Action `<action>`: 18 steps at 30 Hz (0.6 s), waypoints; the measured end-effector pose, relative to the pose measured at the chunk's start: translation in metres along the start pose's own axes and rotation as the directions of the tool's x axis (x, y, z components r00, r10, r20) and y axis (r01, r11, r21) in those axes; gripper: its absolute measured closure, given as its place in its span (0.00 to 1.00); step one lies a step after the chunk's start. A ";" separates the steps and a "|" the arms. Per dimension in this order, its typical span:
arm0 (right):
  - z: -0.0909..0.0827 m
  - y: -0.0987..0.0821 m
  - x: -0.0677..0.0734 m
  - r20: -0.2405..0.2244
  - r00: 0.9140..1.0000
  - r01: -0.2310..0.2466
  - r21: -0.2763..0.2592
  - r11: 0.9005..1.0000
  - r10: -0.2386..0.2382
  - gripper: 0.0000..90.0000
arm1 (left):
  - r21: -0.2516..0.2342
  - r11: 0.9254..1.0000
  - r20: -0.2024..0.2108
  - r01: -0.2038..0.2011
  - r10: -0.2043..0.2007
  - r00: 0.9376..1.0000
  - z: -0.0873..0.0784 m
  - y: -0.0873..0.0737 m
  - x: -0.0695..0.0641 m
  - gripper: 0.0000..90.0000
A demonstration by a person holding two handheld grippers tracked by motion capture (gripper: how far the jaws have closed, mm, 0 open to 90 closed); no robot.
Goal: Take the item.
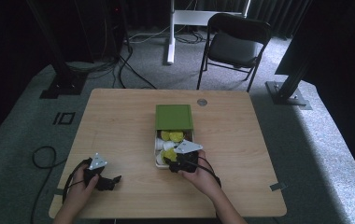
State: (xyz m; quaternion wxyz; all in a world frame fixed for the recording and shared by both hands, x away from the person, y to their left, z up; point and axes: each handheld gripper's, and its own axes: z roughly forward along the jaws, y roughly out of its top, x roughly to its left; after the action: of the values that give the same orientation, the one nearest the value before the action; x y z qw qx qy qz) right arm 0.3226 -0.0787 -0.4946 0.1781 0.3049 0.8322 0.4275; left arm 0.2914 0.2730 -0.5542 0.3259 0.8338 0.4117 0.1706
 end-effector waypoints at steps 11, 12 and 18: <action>-0.014 0.013 -0.007 -0.014 1.000 -0.016 -0.049 0.999 0.015 0.45 | -0.001 1.000 -0.001 0.000 0.000 1.000 0.000 0.000 0.000 0.01; -0.015 0.015 -0.007 -0.015 1.000 -0.013 -0.050 0.999 0.013 0.45 | -0.001 1.000 -0.001 -0.001 0.001 1.000 0.000 0.000 0.000 0.01; -0.021 0.025 -0.010 -0.025 0.999 -0.029 -0.080 0.996 0.027 0.45 | 0.000 1.000 0.000 0.001 -0.001 1.000 0.000 0.000 0.000 0.01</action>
State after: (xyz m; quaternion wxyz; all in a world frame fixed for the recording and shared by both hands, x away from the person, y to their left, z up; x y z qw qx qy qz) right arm 0.3273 -0.0871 -0.4618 0.1742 0.3041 0.8120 0.4668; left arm 0.2914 0.2729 -0.5542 0.3260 0.8337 0.4119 0.1704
